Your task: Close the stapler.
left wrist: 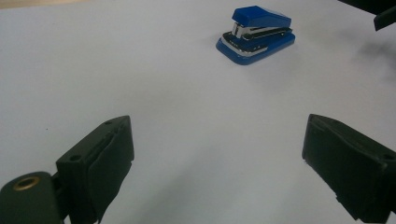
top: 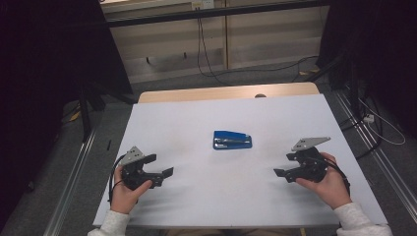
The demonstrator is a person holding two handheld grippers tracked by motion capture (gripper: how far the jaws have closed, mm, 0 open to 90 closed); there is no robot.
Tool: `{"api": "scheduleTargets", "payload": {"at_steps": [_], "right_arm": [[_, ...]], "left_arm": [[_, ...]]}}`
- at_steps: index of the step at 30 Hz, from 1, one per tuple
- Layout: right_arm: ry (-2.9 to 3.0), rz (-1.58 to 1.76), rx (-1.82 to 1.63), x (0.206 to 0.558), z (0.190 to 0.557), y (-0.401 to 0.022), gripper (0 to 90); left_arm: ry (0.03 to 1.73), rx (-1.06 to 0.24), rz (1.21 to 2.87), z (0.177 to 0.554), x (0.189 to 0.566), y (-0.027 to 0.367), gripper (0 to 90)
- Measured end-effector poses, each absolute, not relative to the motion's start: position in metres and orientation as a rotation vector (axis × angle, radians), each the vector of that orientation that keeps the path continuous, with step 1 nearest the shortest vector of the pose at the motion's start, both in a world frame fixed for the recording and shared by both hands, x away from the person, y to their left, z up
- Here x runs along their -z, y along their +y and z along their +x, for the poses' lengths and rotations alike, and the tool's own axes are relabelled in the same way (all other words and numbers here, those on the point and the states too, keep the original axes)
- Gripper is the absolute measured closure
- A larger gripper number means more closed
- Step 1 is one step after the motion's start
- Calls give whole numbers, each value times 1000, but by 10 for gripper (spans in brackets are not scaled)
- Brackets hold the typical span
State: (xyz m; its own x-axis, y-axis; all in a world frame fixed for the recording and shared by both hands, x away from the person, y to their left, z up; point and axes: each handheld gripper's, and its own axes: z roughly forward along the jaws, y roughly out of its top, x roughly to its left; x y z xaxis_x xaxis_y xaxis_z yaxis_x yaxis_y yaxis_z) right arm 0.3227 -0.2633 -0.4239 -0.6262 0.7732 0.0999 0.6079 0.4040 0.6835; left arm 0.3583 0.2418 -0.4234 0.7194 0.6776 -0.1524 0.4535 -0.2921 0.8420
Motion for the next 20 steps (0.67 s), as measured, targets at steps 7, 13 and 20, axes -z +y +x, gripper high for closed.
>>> {"api": "scheduleTargets", "payload": {"at_steps": [7, 13, 20], "right_arm": [[2432, 1209, -1025, 424, 320, -264, 238], [2432, 1201, -1031, 423, 316, -265, 238], [2440, 1192, -1026, 423, 313, -265, 236]], "left_arm": [[877, -294, 1932, 354, 424, 247, 91], [873, -296, 1937, 351, 425, 250, 91], [876, -294, 1947, 348, 427, 252, 91]]}}
